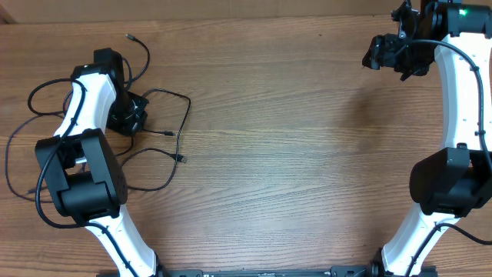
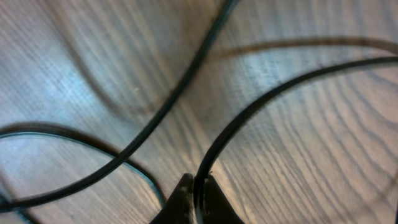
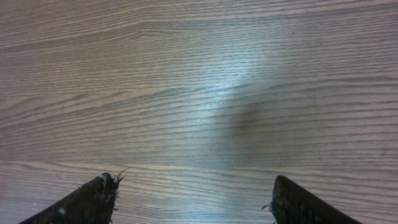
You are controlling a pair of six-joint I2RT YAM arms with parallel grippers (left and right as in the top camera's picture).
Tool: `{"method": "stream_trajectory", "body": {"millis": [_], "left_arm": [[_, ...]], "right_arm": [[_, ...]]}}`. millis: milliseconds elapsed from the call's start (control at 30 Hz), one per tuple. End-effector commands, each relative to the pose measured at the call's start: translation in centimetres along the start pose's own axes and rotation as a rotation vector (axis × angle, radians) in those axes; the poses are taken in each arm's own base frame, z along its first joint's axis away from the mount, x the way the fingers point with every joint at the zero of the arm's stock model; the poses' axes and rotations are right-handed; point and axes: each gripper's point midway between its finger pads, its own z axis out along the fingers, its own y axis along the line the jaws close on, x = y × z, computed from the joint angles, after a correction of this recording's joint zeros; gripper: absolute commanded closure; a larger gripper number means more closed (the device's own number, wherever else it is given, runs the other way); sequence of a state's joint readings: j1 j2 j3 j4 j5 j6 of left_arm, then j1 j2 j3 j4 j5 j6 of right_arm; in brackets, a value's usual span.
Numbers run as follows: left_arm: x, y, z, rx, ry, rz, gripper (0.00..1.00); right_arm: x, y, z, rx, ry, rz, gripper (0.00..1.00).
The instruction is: Untangle cables
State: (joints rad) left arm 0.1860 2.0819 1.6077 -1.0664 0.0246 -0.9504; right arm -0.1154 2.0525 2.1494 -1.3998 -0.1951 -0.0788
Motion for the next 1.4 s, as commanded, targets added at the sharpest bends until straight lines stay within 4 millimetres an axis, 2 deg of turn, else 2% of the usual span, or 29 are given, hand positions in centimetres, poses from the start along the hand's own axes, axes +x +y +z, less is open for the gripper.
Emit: {"method": "stream_trajectory", "body": {"millis": [0, 100, 133, 200, 333, 467, 633, 767, 1033, 1200, 1367], "left_arm": [[-0.3, -1.5, -2.5, 0.081, -0.007, 0.096, 0.30], [-0.7, -1.8, -4.4, 0.078, -0.022, 0.119, 0.04], [-1.0, -1.8, -5.2, 0.073, -0.033, 0.119, 0.00], [-1.6, -2.0, -8.2, 0.067, -0.074, 0.190, 0.00], [-1.6, -3.1, -11.8, 0.101, -0.115, 0.413, 0.01], [-0.4, -3.8, -14.6, 0.105, -0.141, 0.646, 0.00], [2.8, -4.7, -17.4, 0.091, -0.184, 0.857, 0.00], [6.2, -5.4, -19.2, 0.115, -0.207, 0.974, 0.00], [12.0, -4.6, -21.3, 0.119, -0.189, 1.082, 0.00], [14.3, -5.3, -21.3, 0.134, -0.184, 1.105, 0.00], [15.6, -5.6, -21.2, 0.138, -0.180, 1.130, 0.00]], "right_arm": [[0.2, 0.1, 0.5, -0.008, 0.014, 0.000, 0.21], [0.3, 0.1, 0.5, -0.009, 0.017, 0.001, 0.21], [0.3, 0.1, 0.5, -0.009, 0.018, 0.001, 0.21], [0.3, 0.1, 0.5, -0.009, 0.018, 0.001, 0.20], [0.3, 0.1, 0.5, -0.009, 0.017, 0.001, 0.00], [0.3, 0.6, 0.4, -0.035, 0.017, 0.001, 0.00], [0.7, 1.0, 0.4, -0.062, 0.032, 0.005, 0.00], [1.0, 1.7, 0.1, -0.099, 0.042, 0.009, 0.00], [1.3, 1.8, 0.0, -0.099, 0.053, 0.012, 0.00], [1.3, 1.8, 0.0, -0.099, 0.052, 0.011, 0.00], [1.3, 1.8, 0.0, -0.099, 0.052, 0.011, 0.00]]}}
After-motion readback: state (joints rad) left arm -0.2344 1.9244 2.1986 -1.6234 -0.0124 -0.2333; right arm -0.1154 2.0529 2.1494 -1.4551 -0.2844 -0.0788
